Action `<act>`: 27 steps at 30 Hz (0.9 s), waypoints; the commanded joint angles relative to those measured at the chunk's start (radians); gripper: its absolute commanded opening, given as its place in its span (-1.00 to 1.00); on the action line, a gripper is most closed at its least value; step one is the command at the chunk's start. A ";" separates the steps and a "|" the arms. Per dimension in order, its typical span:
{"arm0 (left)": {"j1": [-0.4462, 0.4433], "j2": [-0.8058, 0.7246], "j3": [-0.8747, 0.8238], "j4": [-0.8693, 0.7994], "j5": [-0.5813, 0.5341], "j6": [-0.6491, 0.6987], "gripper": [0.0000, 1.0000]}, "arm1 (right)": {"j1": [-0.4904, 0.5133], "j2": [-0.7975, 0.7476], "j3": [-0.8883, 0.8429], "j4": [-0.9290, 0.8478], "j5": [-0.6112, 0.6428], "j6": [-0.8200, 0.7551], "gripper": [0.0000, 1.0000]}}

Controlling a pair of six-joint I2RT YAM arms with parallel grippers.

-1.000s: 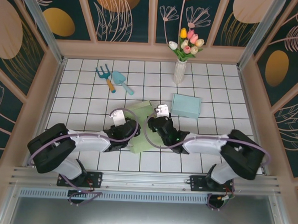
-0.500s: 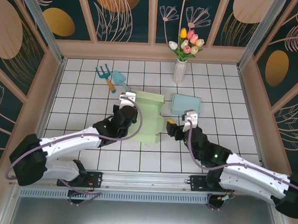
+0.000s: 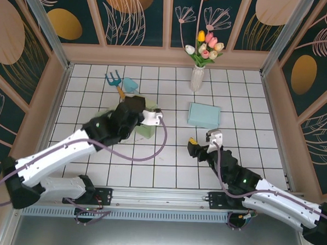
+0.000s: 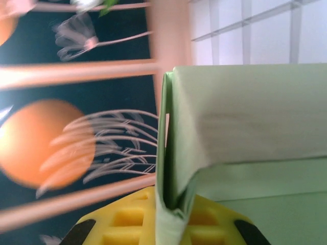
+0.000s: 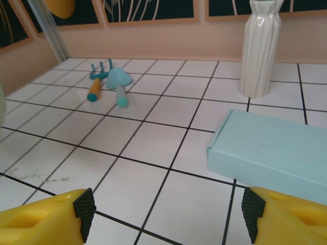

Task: Fold the paper box

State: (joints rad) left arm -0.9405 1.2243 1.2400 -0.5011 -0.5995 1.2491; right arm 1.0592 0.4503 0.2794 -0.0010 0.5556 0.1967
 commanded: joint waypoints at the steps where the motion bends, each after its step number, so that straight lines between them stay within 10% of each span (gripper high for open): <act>1: -0.033 0.138 0.259 -0.644 0.123 0.242 -1.00 | -0.005 -0.042 -0.019 0.049 -0.049 -0.001 0.57; 8: -0.153 0.446 0.520 -0.806 0.271 0.415 -1.00 | -0.005 -0.131 -0.079 0.066 -0.032 0.028 0.57; 27: -0.118 0.700 0.137 -0.314 0.284 0.505 -1.00 | -0.014 -0.146 -0.118 0.055 0.106 0.071 0.59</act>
State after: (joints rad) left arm -1.0618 1.8977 1.4128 -0.9150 -0.3584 1.7279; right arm 1.0523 0.3241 0.1738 0.0422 0.6052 0.2386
